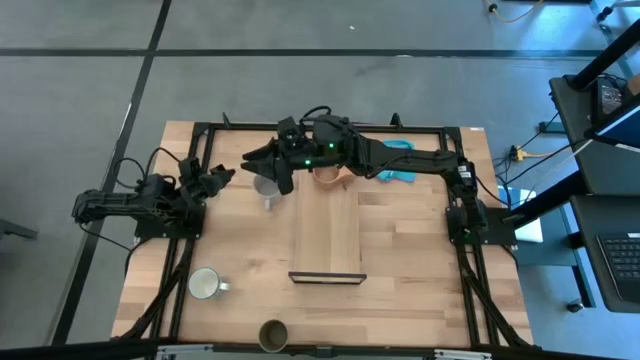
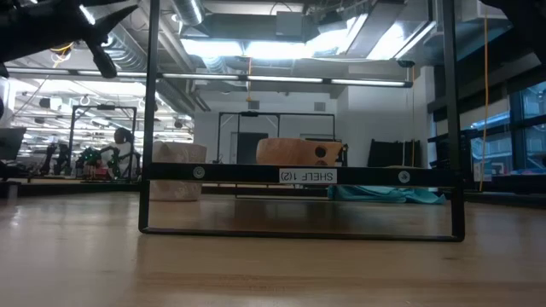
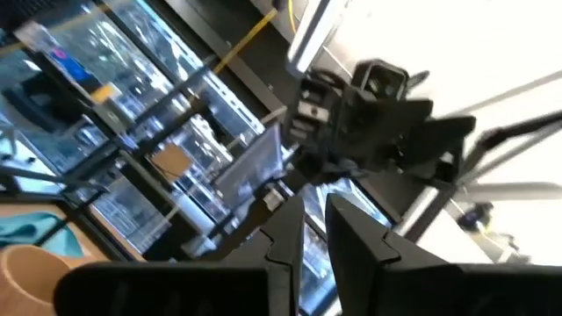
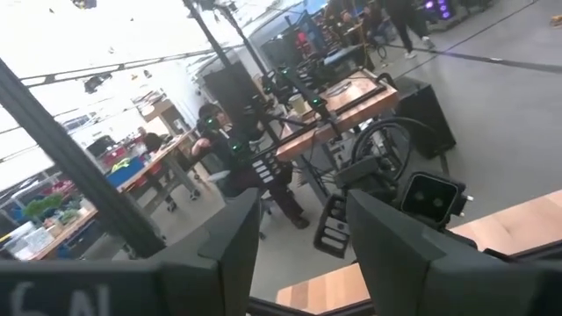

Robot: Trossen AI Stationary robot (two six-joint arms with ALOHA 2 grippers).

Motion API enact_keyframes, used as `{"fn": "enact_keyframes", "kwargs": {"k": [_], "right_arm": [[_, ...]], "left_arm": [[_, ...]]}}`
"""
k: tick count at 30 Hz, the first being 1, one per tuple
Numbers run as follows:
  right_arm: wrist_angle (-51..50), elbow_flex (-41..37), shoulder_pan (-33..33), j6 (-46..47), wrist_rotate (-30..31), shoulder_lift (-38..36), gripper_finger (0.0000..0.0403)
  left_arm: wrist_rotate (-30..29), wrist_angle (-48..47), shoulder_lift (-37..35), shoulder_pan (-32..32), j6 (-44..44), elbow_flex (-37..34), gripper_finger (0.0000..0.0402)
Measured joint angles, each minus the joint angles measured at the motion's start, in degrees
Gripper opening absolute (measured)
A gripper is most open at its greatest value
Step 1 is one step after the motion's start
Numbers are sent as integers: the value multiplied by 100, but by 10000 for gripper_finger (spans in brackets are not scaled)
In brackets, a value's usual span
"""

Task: Stack small to large cups/mugs on shelf
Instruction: Put the gray mug on the shelf

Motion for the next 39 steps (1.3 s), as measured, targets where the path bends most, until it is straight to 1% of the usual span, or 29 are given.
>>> {"fn": "enact_keyframes", "kwargs": {"k": [4,7,9,11,14,17,19,21,23,24,27,32,35,39], "right_arm": [[2,0,23,105,63,0,174],[2,0,28,211,61,0,174],[2,0,28,274,61,0,174],[2,0,23,294,60,0,174],[2,0,-28,251,-91,0,174],[-33,0,-73,67,-369,-32,174],[-113,0,-75,-81,-387,-103,174],[-384,12,-75,-246,-389,-181,174],[-982,17,-90,-348,-405,-280,174],[-1260,17,-100,-365,-401,-288,174],[-2188,-1,-110,-383,-342,-303,174],[-3278,6,-99,-642,-90,-382,174],[-3802,4,-99,-753,107,-377,174],[-4118,4,-91,-917,177,-376,174]], "left_arm": [[-196,385,0,0,-14,0,44],[-86,539,0,0,-24,67,44],[68,324,-1,0,-26,231,44],[228,-391,25,0,4,528,44],[497,-2169,177,-1,262,1214,44],[635,-3707,497,0,814,1996,44],[670,-4613,732,-2,1258,2453,44],[670,-5259,935,0,1531,2838,44],[663,-5804,1086,0,1649,3095,44],[661,-6036,1139,0,1649,3182,44],[651,-6323,1235,0,1619,3334,44],[604,-6827,1444,0,1561,3485,44],[718,-6914,1704,0,1792,3666,44],[831,-6887,2187,-2,2320,4098,44]]}}
